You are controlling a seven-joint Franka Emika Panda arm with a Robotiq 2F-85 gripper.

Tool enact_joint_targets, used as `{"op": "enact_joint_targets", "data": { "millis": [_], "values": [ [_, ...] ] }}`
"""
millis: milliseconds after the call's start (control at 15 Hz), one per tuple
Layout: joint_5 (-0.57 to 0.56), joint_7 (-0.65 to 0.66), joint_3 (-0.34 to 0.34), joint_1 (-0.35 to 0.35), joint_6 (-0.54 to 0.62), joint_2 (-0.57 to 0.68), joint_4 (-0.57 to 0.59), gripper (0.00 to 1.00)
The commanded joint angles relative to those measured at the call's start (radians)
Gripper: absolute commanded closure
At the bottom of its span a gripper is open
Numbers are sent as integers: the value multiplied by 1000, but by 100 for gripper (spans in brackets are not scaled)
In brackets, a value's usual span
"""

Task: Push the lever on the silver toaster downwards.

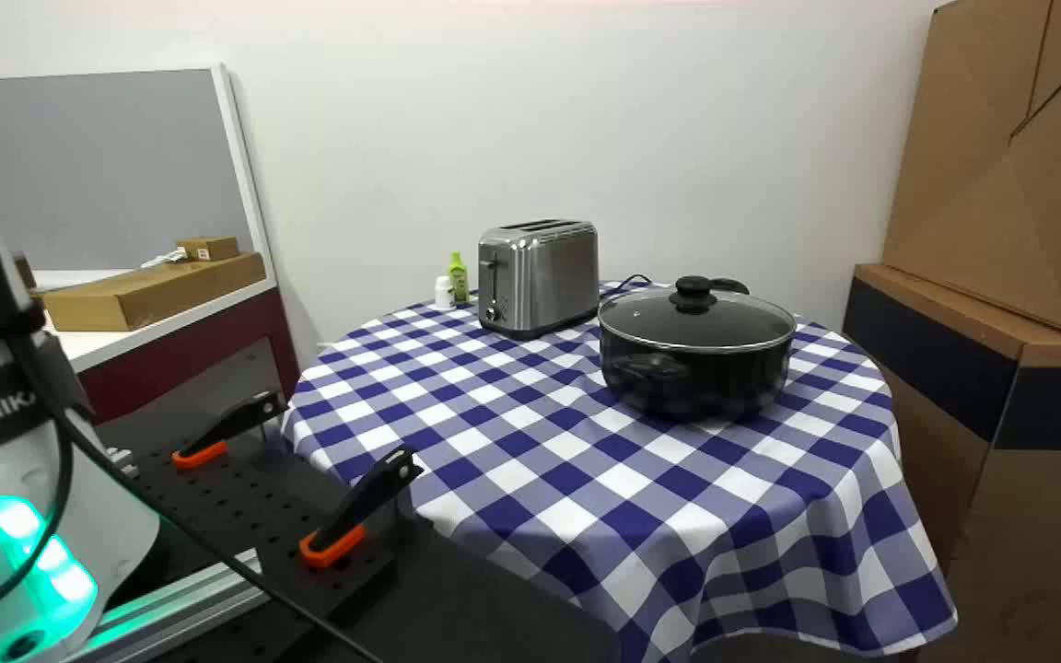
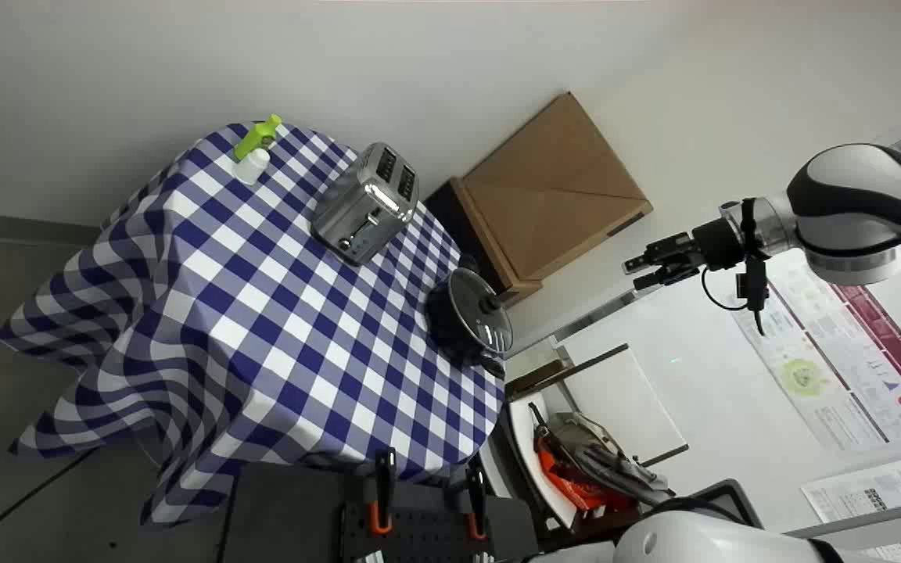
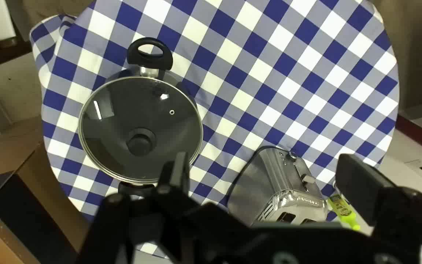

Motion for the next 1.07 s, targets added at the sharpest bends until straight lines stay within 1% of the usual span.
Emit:
{"op": "enact_joint_targets", "data": {
  "millis": [0,67,133,200,333,400,533,600,667,733,867,1000],
  "values": [
    [9,-7,16,-20,-2,3,2,25],
    [8,-6,24,-15,6,10,2,28],
    [8,-4,30,-13,9,13,2,33],
    [8,0,41,-7,17,16,1,42],
    [13,2,61,3,30,28,1,56],
    [17,6,74,9,45,35,0,64],
    [26,9,100,25,94,55,-3,80],
    [27,9,112,32,125,67,-7,86],
    [28,9,126,41,156,82,-11,95],
    [29,7,138,50,190,100,-15,99],
    [28,10,161,63,262,137,-26,100],
    [24,22,185,74,364,184,-40,100]
  ]
}}
